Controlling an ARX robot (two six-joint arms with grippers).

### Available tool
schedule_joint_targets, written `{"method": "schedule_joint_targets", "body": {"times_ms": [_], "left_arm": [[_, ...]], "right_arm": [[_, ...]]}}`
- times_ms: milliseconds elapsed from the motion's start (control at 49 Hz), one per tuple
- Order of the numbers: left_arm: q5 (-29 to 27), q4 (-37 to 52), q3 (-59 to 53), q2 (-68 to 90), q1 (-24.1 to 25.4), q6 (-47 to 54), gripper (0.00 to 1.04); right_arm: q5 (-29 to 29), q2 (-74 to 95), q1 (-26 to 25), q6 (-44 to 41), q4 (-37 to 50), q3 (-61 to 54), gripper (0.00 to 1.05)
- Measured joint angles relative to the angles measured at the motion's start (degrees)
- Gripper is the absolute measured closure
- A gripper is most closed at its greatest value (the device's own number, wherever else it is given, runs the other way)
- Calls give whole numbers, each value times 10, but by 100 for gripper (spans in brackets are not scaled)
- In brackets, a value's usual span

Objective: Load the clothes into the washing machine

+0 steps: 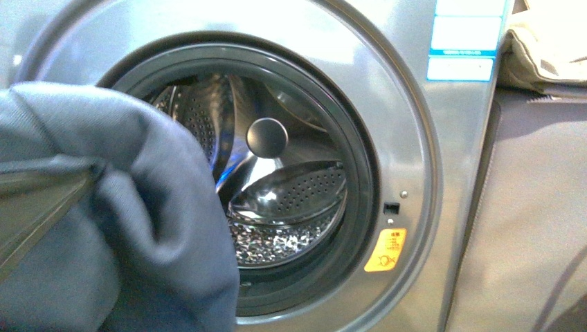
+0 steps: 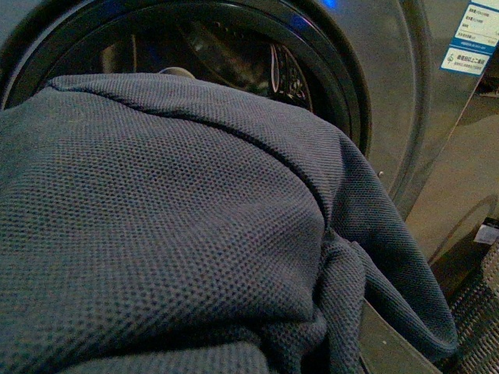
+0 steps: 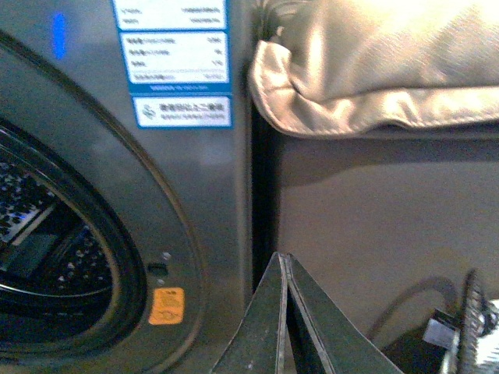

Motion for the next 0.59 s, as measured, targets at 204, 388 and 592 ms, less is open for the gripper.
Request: {"method": "schedule_joint_targets", "body": {"times_ms": [204, 388, 592], "left_arm": [[18, -79, -45, -101, 33, -24, 92], [29, -115, -64, -158, 54, -37, 92], [29, -110, -64, -155, 56, -39, 92]], "right_arm": [[-52, -83, -54, 0, 33, -118, 102], [-86, -148, -89, 0, 38, -186, 102], [-145, -196, -140, 0, 26, -221, 102]]}}
